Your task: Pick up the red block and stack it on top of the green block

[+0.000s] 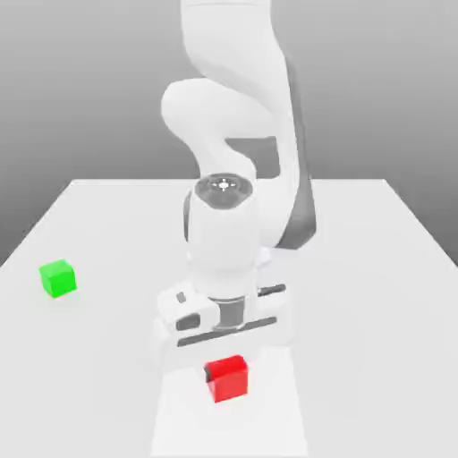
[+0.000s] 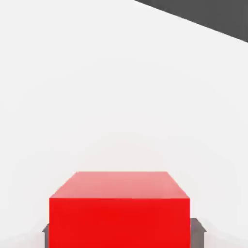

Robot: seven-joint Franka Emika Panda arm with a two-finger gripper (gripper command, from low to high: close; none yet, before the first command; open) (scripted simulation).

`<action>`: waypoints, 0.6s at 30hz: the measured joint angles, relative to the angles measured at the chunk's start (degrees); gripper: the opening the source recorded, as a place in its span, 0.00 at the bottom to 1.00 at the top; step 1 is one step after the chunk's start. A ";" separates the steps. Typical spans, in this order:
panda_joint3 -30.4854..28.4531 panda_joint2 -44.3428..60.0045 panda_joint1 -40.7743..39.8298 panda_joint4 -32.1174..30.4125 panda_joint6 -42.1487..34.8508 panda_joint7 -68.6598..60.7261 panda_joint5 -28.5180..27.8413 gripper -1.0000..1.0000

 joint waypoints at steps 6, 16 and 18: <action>0.42 -8.72 -0.38 -1.16 -7.40 -0.14 0.30 0.00; -11.70 -18.30 -20.91 -3.75 -14.66 10.09 -5.86 0.00; -14.46 -19.69 -25.40 -4.22 -15.47 12.63 -7.08 0.00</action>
